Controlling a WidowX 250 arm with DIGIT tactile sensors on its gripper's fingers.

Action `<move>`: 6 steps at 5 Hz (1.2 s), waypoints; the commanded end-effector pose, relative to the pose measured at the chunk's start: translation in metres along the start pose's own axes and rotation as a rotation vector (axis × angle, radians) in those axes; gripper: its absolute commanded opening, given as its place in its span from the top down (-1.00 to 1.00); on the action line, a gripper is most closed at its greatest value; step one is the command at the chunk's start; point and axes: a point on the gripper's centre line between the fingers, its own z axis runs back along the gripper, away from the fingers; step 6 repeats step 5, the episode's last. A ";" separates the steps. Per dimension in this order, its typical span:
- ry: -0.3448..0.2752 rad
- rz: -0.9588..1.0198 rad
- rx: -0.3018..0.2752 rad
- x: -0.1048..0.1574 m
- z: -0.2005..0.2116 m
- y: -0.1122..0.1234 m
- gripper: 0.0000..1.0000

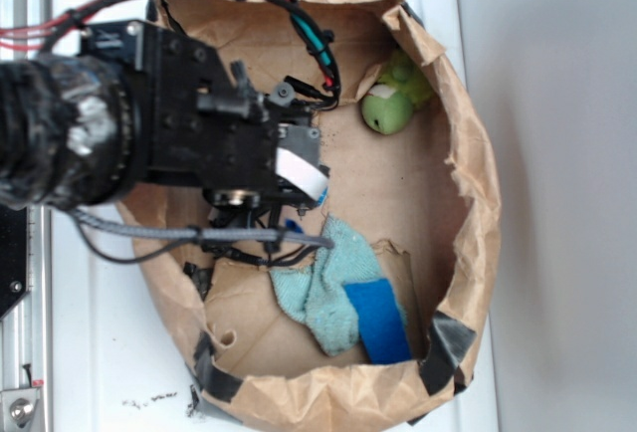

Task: Grab the blue bottle.

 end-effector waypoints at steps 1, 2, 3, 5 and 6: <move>-0.075 0.163 -0.075 0.027 0.069 0.030 1.00; -0.079 0.237 -0.104 0.033 0.104 0.039 1.00; -0.082 0.300 -0.108 0.033 0.136 0.045 1.00; -0.096 0.471 0.031 0.048 0.144 0.032 1.00; -0.096 0.471 0.031 0.048 0.144 0.032 1.00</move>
